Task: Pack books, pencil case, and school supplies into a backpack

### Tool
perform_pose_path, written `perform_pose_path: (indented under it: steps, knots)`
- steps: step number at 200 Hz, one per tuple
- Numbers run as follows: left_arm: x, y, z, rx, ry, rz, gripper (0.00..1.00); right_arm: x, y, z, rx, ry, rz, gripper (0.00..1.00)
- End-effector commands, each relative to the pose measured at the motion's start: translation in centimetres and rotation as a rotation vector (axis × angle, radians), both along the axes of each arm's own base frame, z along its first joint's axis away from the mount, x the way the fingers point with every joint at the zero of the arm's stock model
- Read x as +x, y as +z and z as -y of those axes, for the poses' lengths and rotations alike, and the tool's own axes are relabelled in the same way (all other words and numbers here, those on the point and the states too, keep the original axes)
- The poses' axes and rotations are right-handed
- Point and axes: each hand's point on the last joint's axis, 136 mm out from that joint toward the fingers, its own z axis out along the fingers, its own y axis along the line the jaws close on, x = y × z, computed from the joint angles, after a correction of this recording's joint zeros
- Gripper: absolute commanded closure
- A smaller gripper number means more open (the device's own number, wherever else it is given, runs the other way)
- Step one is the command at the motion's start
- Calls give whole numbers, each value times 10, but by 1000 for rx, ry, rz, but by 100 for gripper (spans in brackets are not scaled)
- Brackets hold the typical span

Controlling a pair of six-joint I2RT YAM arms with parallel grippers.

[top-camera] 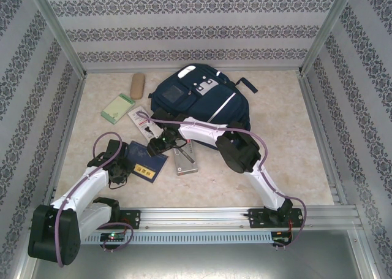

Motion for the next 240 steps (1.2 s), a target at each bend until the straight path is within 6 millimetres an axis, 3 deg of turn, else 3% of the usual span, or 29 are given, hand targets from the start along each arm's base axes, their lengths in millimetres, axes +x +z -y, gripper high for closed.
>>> perform_pose_path:
  steps: [1,43,77,97,138,170,197,240]
  knots:
    - [-5,-24,1,-4,-20,-17,70,-40,26,-21,158,112,-183,62]
    - [-7,-24,2,-15,-10,-8,72,-43,61,-34,284,124,-258,68]
    - [-8,-21,1,-14,-10,-3,73,-35,58,-35,268,86,-264,91]
    - [-4,-13,-1,1,-17,19,72,-27,61,-30,269,52,-272,100]
    - [14,24,-2,26,-59,105,60,-4,96,-12,300,-33,-179,100]
    - [39,66,3,39,-123,212,43,22,131,17,339,-153,-95,100]
    - [62,99,10,48,-195,283,37,39,155,50,354,-268,-16,100]
    - [108,141,42,71,-374,369,32,67,171,134,324,-540,110,100]
